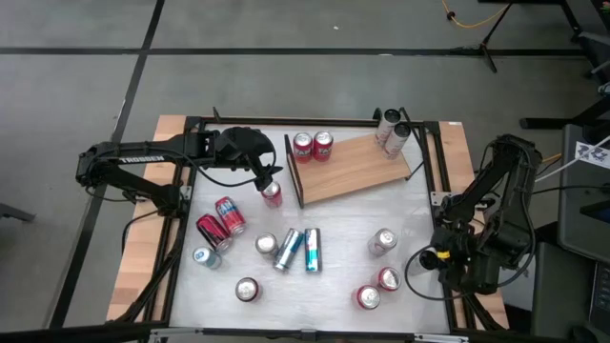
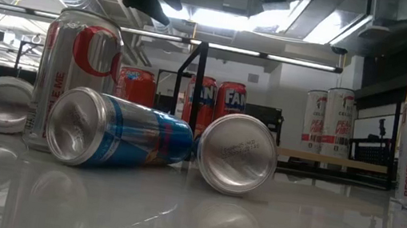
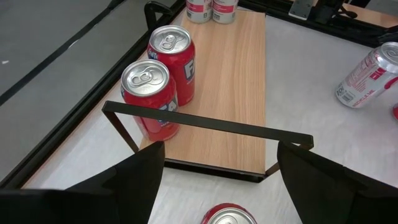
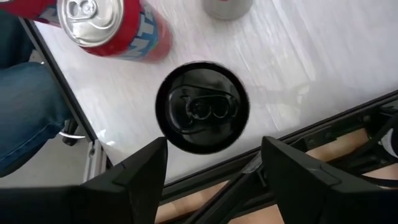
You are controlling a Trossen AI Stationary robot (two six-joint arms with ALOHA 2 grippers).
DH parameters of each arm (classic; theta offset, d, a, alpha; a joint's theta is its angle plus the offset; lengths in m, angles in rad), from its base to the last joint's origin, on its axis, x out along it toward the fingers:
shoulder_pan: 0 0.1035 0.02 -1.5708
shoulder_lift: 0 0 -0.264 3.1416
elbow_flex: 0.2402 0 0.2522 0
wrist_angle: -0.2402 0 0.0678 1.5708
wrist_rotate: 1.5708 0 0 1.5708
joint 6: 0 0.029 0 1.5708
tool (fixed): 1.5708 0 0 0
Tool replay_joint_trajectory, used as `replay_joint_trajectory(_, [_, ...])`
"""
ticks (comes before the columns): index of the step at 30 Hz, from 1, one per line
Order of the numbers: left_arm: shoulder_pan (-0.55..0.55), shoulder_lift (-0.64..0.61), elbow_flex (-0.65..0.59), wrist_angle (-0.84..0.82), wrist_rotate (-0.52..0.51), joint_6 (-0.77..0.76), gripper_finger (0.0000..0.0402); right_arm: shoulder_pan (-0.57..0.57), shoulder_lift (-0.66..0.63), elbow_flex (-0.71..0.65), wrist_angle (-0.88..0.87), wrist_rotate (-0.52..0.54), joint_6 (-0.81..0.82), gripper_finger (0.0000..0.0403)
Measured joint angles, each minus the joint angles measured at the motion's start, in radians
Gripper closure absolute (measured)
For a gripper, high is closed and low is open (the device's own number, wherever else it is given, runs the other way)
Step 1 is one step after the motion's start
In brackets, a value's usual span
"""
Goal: Place canned beverage on shelf
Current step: Put the black soda can on the shelf
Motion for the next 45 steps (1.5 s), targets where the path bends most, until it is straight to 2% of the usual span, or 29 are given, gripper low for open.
replay_joint_trajectory(7, [0.0, 0.0, 0.0, 0.0, 0.0, 0.0, 0.0099, 0.0, 0.0, 0.0, -0.002, 0.003, 0.001, 0.0145])
replay_joint_trajectory(10, [0.0, 0.0, 0.0, 0.0, 0.0, 0.0, 0.0099, 0.0, 0.0, 0.0, -0.008, 0.002, 0.002, 0.0114])
replay_joint_trajectory(16, [0.0, 0.0, 0.0, 0.0, 0.0, 0.0, 0.0099, 0.0, 0.0, 0.0, -0.009, -0.007, 0.008, 0.0024])
replay_joint_trajectory(18, [0.0, 0.0, 0.0, 0.0, 0.0, 0.0, 0.0099, 0.0, 0.0, 0.0, -0.005, -0.007, 0.019, 0.0008])
replay_joint_trajectory(25, [0.0, 0.0, 0.0, 0.0, 0.0, 0.0, 0.0099, 0.0, 0.03, -0.021, 0.009, -0.004, 0.025, 0.0023])
replay_joint_trajectory(33, [0.0, 0.0, 0.0, 0.0, 0.0, 0.0, 0.0099, 0.0, 0.103, -0.037, 0.011, -0.033, -0.004, 0.0015])
replay_joint_trajectory(45, [0.0, 0.0, 0.0, 0.0, 0.0, 0.0, 0.0099, 0.0, 0.145, -0.037, -0.005, 0.072, -0.006, 0.0017])
